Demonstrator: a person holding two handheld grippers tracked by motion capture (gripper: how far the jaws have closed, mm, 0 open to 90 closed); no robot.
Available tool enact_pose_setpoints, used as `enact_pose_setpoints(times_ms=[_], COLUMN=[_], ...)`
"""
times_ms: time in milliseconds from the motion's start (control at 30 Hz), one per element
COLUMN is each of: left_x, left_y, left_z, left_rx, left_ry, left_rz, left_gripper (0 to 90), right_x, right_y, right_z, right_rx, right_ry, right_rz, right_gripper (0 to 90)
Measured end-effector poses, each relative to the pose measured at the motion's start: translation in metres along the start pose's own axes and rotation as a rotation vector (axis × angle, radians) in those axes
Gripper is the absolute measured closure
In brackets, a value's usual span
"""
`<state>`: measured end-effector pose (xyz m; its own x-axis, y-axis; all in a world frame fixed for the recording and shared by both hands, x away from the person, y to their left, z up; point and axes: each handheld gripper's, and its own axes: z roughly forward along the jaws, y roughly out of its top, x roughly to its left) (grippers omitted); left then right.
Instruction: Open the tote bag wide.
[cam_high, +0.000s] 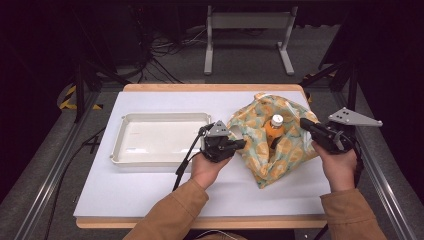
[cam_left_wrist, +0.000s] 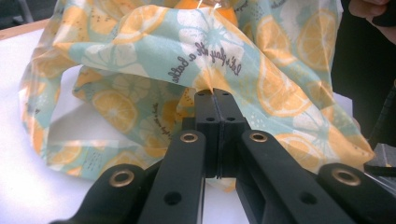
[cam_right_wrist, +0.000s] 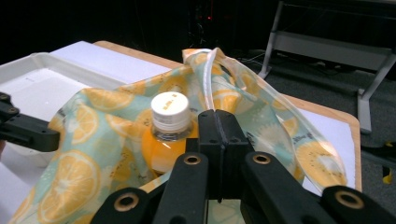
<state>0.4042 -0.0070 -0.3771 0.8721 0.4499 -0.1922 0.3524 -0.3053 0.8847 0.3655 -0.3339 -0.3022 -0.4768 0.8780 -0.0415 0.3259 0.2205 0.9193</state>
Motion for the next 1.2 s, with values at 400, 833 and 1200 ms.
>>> enact_pose_setpoints(times_ms=[400,833,1200], left_x=[0.002,0.005,0.012], left_y=[-0.002,-0.01,-0.02], left_z=[-0.003,0.002,0.012], left_rx=[0.003,0.036,0.097], left_ry=[0.006,0.046,0.077], left_rz=[0.003,-0.004,-0.022], left_gripper=[89.8,89.7,89.7], right_x=[-0.022,-0.029,-0.034], right_y=[-0.01,-0.024,-0.048], right_z=[-0.001,0.008,0.024], right_rx=[-0.001,0.048,0.118], right_ry=[-0.037,-0.062,-0.058], right_rz=[0.08,0.097,0.112], right_gripper=[90.0,89.9,89.8])
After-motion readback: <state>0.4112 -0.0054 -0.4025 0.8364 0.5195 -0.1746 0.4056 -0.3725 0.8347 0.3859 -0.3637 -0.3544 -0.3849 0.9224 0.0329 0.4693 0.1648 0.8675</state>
